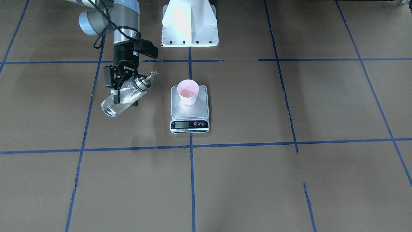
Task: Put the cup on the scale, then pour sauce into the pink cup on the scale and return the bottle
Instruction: 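Carry the bottle with the right gripper over the pink cup and tilt it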
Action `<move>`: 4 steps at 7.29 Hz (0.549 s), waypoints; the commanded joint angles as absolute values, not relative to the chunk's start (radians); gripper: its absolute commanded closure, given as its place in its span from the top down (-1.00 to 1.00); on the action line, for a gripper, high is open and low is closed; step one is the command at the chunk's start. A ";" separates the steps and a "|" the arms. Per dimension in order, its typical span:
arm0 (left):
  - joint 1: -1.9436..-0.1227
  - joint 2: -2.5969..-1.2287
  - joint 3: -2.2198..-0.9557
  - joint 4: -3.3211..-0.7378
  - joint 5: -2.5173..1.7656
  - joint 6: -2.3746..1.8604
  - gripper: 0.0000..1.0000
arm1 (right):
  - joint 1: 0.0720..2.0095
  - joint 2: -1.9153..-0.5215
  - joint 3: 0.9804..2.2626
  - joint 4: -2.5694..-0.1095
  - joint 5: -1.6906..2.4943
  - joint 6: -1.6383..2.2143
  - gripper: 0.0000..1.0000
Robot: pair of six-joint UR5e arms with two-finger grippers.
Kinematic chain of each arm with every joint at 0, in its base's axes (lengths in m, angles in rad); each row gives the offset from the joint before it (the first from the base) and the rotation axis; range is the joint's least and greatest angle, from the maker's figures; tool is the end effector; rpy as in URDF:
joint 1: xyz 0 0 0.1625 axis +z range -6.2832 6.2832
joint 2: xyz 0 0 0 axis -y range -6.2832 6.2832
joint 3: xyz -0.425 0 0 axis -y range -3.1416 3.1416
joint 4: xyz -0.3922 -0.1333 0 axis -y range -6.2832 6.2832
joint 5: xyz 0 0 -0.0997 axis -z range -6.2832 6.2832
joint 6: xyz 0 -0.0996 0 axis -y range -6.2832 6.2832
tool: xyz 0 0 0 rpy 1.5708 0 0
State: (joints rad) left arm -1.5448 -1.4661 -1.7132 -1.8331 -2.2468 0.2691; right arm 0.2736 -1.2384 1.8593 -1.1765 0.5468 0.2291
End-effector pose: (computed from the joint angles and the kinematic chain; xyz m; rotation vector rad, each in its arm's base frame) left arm -0.0589 -0.4674 0.6151 0.3699 0.6347 0.3832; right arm -0.4746 -0.3600 0.2787 1.3027 0.0357 -0.3955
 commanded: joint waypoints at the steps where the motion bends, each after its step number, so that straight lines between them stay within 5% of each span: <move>1: -1.546 -1.465 -1.707 -1.832 -2.244 0.279 1.00 | 0.226 -1.206 1.830 -1.317 0.451 0.225 -1.00; 4: -1.546 -1.466 -1.700 -1.832 -2.243 0.279 1.00 | 0.218 -1.192 1.807 -1.351 0.345 -0.027 -1.00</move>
